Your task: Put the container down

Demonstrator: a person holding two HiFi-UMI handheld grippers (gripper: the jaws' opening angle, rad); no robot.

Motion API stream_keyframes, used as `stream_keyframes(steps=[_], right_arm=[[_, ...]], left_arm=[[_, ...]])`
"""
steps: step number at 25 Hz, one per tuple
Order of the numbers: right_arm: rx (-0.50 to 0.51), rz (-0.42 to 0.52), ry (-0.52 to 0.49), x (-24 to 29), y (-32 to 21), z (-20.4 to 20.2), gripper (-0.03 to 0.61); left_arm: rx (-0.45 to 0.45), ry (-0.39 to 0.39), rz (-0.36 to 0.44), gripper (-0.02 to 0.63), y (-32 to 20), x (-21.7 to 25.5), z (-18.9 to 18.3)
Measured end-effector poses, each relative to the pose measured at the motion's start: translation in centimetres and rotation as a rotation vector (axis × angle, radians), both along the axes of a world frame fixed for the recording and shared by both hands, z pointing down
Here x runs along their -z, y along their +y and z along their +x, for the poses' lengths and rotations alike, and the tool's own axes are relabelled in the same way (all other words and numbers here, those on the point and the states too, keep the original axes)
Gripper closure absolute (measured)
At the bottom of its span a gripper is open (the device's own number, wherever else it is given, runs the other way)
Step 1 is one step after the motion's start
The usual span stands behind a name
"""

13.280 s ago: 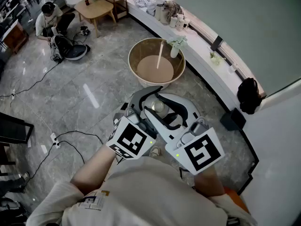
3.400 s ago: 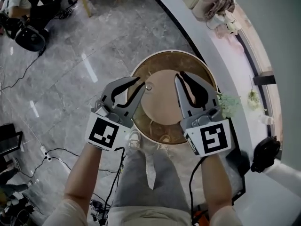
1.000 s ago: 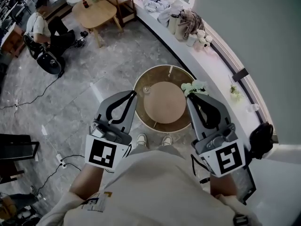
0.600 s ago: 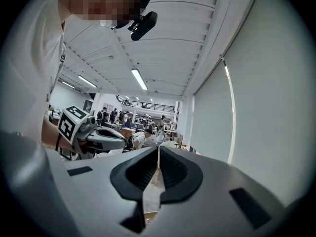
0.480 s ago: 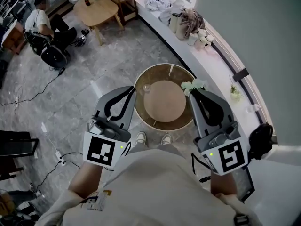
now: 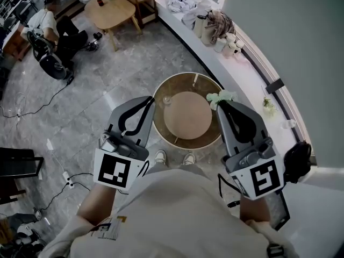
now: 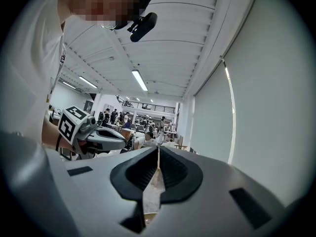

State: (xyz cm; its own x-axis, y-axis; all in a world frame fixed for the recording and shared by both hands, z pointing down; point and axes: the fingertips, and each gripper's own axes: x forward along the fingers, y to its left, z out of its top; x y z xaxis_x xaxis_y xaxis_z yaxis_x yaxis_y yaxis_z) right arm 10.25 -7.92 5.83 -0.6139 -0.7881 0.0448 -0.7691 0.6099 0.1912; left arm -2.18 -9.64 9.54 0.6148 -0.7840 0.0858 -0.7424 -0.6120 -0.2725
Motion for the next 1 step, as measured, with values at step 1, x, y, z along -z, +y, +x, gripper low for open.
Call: stream_keyframes(steps=[1], right_arm=[[0.002, 0.005, 0.004, 0.06, 0.03, -0.05, 0.562]], left_arm=[[0.001, 0.002, -0.001, 0.603, 0.02, 0.00, -0.04]])
